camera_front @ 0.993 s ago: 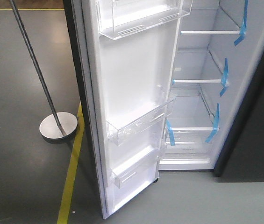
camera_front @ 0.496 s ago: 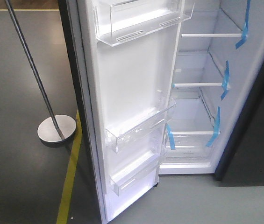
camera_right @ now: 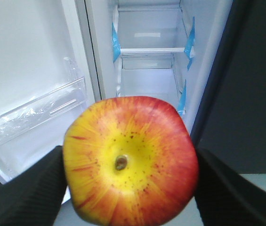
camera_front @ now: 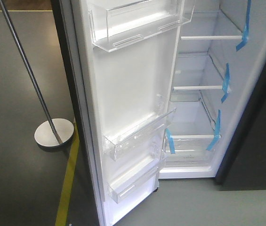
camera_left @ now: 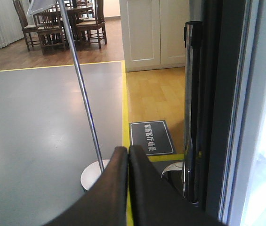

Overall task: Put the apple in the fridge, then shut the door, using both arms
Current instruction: 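Drive closer to the door bins, holding the apple in the right gripper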

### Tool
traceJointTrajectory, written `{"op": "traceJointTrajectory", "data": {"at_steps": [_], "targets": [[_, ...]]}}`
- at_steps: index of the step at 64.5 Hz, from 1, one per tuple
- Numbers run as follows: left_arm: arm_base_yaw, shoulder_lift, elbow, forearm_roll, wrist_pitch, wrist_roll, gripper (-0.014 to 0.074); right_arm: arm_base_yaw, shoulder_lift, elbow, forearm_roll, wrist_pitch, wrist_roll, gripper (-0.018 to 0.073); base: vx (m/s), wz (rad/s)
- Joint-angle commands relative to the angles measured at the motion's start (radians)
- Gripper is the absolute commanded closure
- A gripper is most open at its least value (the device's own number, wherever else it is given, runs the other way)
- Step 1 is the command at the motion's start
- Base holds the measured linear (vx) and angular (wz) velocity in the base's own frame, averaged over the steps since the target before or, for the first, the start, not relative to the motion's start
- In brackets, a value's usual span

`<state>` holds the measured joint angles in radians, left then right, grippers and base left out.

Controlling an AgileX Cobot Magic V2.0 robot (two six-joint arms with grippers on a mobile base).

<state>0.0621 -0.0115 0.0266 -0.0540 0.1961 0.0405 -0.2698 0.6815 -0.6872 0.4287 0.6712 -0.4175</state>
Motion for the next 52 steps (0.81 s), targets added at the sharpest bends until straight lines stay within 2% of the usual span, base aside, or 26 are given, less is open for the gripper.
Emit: {"op": "traceJointTrajectory", "data": {"at_steps": [1,52], "targets": [[-0.005,-0.014,0.018,-0.009,-0.071,-0.004,0.0602,-0.005,-0.003,-0.030,0.024,-0.069,-0.001,0.0334,0.04,-0.02],[-0.005,-0.014,0.018,-0.009,-0.071,-0.004,0.0602,-0.005,-0.003,-0.030,0.024,-0.069,-0.001,0.0334,0.04,-0.02]]}}
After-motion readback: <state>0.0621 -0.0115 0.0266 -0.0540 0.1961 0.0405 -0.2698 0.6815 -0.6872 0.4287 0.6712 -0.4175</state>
